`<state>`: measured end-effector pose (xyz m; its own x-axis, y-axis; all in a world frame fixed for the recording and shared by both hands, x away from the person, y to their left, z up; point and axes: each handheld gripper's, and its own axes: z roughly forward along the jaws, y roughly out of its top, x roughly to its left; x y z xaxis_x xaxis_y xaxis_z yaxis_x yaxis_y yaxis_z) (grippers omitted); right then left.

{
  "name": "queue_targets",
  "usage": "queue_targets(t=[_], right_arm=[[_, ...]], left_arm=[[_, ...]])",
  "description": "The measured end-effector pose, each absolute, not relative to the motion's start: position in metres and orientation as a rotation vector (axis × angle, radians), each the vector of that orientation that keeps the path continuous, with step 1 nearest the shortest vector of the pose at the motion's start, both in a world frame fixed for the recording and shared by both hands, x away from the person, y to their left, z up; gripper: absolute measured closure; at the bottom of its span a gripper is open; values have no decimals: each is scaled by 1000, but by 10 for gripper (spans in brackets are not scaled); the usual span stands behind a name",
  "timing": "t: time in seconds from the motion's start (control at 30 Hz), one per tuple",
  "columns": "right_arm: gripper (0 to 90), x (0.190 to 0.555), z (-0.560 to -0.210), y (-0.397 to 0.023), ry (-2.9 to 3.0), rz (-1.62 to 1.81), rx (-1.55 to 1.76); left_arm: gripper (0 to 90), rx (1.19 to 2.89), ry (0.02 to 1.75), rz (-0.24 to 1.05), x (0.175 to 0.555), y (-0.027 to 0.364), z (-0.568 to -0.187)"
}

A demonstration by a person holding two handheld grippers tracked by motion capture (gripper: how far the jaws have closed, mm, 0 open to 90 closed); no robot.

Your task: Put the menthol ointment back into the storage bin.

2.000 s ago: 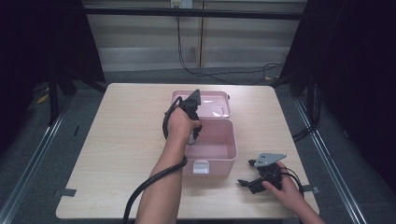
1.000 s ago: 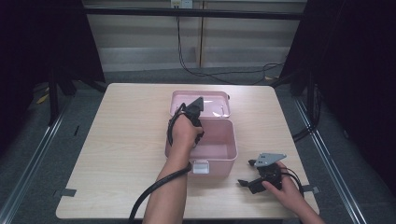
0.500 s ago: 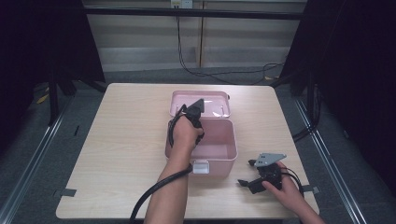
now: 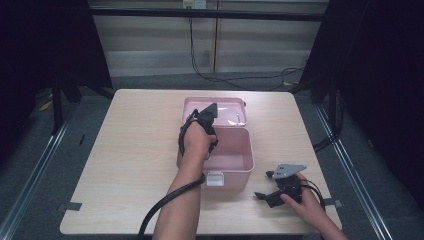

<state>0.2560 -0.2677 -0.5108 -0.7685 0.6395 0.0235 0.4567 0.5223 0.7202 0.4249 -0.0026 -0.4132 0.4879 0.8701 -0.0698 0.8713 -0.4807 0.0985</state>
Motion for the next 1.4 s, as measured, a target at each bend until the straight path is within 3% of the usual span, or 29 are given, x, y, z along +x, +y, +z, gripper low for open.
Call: queue_targets(t=[0.33, 1.0, 1.4], right_arm=[[104, 256, -511, -268, 2520, 1084, 925], [104, 256, -511, -268, 2521, 1085, 926], [104, 256, -511, -268, 2520, 1085, 925]], left_arm=[[447, 2587, 1529, -37, 424, -3, -409], [255, 2547, 1511, -97, 420, 2, -398], [206, 2562, 1476, -124, 418, 1, -392]])
